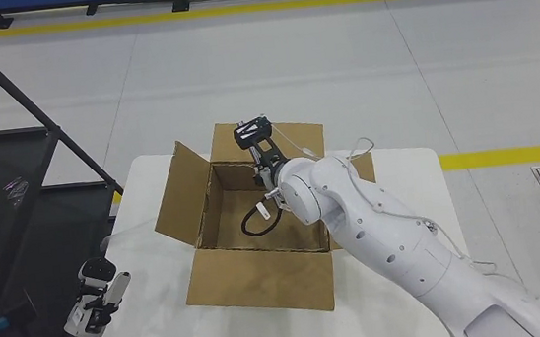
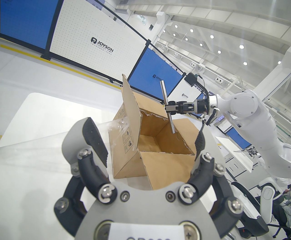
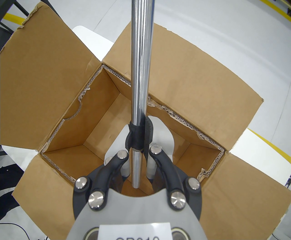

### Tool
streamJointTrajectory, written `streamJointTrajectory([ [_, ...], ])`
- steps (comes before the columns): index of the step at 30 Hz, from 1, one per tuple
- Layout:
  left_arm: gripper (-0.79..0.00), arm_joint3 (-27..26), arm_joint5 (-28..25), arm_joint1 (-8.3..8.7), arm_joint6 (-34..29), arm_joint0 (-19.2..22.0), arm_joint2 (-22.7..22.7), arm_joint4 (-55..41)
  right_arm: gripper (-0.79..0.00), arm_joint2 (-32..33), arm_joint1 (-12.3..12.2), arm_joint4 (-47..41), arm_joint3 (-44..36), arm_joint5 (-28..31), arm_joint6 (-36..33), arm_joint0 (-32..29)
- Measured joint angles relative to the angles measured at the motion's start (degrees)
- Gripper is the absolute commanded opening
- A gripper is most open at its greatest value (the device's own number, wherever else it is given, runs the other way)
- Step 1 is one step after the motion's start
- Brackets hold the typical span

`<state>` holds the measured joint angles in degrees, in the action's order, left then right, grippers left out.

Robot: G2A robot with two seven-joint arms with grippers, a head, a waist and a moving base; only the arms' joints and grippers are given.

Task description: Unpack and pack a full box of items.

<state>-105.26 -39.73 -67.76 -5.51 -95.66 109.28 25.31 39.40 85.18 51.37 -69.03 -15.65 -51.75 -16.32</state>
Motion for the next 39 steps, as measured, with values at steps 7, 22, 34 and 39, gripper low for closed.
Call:
streamJointTrajectory([
  [7,0.0,0.0,0.0,0.0,0.0,0.0,0.0,0.0,-0.785,0.12,-0.02,0.17,0.04,0.71,0.77,-0.57],
  [22,0.0,0.0,0.0,0.0,0.0,0.0,0.0,0.0,-0.785,-3.76,3.56,1.12,10.32,7.45,-1.36,3.3],
  [34,0.0,0.0,0.0,0.0,0.0,0.0,0.0,0.0,-0.785,-8.63,8.61,2.4,22.58,8.03,-1.07,6.41],
  [39,0.0,0.0,0.0,0.0,0.0,0.0,0.0,0.0,-0.785,-10.05,10.98,2.67,27.8,8.51,-0.68,7.95],
])
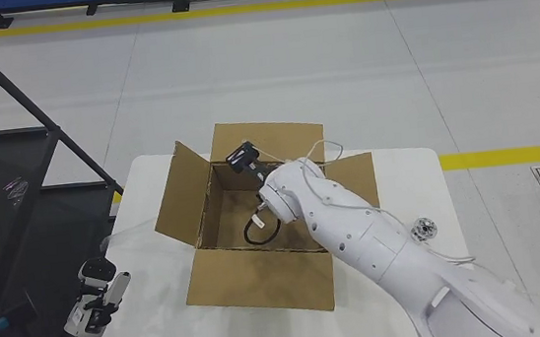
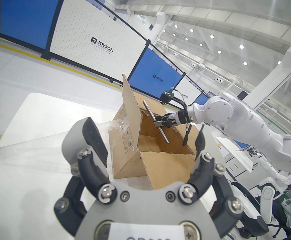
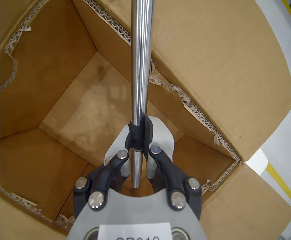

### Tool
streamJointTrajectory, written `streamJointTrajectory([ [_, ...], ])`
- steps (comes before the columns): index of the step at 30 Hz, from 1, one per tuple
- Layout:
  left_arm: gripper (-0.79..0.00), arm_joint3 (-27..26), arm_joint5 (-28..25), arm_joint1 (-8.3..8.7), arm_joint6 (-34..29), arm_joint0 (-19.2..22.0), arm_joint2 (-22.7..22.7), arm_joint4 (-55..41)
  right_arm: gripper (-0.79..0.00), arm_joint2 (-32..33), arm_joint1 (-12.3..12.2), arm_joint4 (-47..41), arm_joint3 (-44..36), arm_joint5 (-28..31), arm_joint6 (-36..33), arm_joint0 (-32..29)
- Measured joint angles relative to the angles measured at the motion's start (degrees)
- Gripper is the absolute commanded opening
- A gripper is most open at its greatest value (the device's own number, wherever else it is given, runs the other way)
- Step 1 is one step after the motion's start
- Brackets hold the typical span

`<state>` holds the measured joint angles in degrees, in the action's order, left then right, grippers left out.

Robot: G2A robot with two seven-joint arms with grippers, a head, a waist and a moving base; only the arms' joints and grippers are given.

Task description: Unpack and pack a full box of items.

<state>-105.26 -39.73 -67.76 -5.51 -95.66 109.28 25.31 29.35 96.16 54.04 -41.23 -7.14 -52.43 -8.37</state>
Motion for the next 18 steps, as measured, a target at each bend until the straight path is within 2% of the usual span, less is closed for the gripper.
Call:
streamJointTrajectory([
  [7,0.0,0.0,0.0,0.0,0.0,0.0,0.0,0.0,-0.785,-1.61,3.05,0.51,6.61,2.06,0.77,1.52],
  [18,0.0,0.0,0.0,0.0,0.0,0.0,0.0,0.0,-0.785,-3.64,7.76,-0.02,17.61,11.24,0.03,2.29],
])
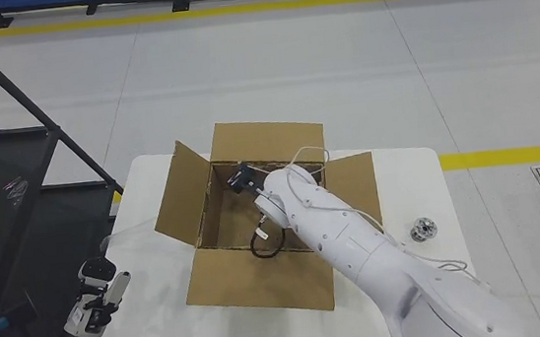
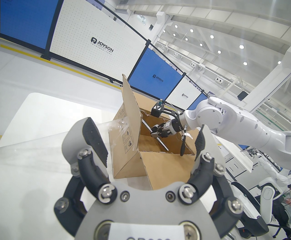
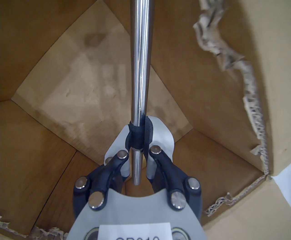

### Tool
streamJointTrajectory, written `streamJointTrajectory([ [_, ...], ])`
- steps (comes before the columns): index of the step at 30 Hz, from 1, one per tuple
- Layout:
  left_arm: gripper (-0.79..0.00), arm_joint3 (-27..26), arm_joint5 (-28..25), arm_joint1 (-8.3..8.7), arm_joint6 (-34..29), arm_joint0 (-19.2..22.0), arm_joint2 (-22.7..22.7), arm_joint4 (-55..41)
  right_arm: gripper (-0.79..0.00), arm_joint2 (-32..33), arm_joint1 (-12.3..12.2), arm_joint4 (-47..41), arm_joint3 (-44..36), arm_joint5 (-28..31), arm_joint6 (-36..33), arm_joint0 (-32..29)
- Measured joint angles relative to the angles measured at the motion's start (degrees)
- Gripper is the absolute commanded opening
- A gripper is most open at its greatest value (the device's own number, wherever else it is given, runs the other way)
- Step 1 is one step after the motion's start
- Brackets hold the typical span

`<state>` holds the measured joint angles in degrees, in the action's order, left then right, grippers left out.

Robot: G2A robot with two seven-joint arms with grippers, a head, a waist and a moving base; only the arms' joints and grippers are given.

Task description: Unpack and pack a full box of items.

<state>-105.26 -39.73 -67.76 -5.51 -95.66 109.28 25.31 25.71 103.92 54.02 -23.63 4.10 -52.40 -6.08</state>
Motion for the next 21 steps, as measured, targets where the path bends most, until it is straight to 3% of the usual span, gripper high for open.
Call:
streamJointTrajectory([
  [12,0.0,0.0,0.0,0.0,0.0,0.0,0.0,0.0,-0.785,-0.37,3.84,-0.78,7.91,4.87,0.58,-0.39],
  [13,0.0,0.0,0.0,0.0,0.0,0.0,0.0,0.0,-0.606,-0.27,4.1,-0.93,8.54,5.04,0.72,-0.39],
  [14,0.0,0.0,0.0,0.0,0.0,0.0,0.0,0.0,-0.548,-0.17,4.28,-1.08,9.0,5.1,0.83,-0.39],
  [16,0.0,0.0,0.0,0.0,0.0,0.0,0.0,0.0,-0.453,0.04,4.64,-1.32,9.95,5.14,1.04,-0.33],
  [20,0.0,0.0,0.0,0.0,0.0,0.0,0.0,0.0,-0.397,0.42,5.16,-1.64,11.09,5.53,1.52,-0.1],
  [21,0.0,0.0,0.0,0.0,0.0,0.0,0.0,0.0,-0.299,0.51,5.26,-1.71,11.26,5.66,1.63,-0.02],
])
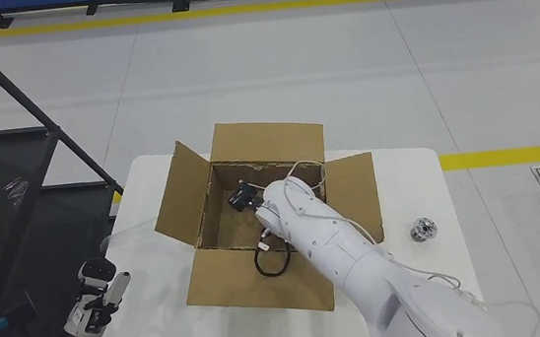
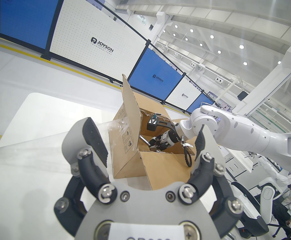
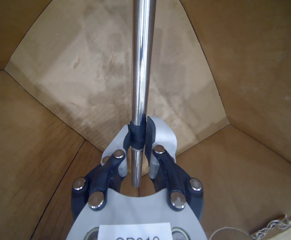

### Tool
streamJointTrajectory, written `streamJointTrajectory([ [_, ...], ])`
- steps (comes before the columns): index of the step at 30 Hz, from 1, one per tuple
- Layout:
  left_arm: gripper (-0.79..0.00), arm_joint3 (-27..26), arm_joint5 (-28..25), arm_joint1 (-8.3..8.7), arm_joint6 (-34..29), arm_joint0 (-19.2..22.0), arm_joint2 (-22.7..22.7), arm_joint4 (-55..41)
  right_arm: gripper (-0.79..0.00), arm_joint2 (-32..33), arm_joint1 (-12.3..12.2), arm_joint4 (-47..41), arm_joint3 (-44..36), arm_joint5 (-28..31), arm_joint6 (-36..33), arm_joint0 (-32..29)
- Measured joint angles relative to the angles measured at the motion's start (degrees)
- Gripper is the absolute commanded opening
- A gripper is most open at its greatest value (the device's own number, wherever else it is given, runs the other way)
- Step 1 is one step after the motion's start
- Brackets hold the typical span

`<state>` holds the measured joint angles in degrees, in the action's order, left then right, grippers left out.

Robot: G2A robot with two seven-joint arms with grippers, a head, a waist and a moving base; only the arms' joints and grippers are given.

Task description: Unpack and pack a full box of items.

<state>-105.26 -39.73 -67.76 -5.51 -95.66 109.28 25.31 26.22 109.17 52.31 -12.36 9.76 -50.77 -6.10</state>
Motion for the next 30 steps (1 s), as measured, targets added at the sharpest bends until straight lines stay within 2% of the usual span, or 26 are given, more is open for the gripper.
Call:
streamJointTrajectory([
  [2,0.0,0.0,0.0,0.0,0.0,0.0,0.0,0.0,-0.237,0.2,0.2,-0.07,0.19,0.11,0.34,0.26],
  [5,0.0,0.0,0.0,0.0,0.0,0.0,0.0,0.0,-0.222,0.43,0.47,0.0,-0.08,0.27,0.94,0.79],
  [8,0.0,0.0,0.0,0.0,0.0,0.0,0.0,0.0,-0.139,0.63,0.69,0.3,-0.92,0.13,1.64,1.52],
  [12,0.0,0.0,0.0,0.0,0.0,0.0,0.0,0.0,-0.135,1.09,0.81,0.62,-2.82,-0.56,3.25,2.6],
  [14,0.0,0.0,0.0,0.0,0.0,0.0,0.0,0.0,-0.086,1.54,0.65,0.67,-3.71,-0.58,4.18,3.3],
  [15,0.0,0.0,0.0,0.0,0.0,0.0,0.0,0.0,-0.037,1.83,0.52,0.61,-4.09,-0.73,4.67,3.61],
  [19,0.0,0.0,0.0,0.0,0.0,0.0,0.0,0.0,-0.003,3.17,-0.28,0.5,-6.34,-2.51,6.71,4.31],
  [24,0.0,0.0,0.0,0.0,0.0,0.0,0.0,0.0,0.0,6.39,-2.79,0.05,-9.98,-4.71,9.78,4.82],
  [30,0.0,0.0,0.0,0.0,0.0,0.0,0.0,0.0,0.0,11.94,-8.08,2.98,-20.24,-10.6,9.11,2.76],
])
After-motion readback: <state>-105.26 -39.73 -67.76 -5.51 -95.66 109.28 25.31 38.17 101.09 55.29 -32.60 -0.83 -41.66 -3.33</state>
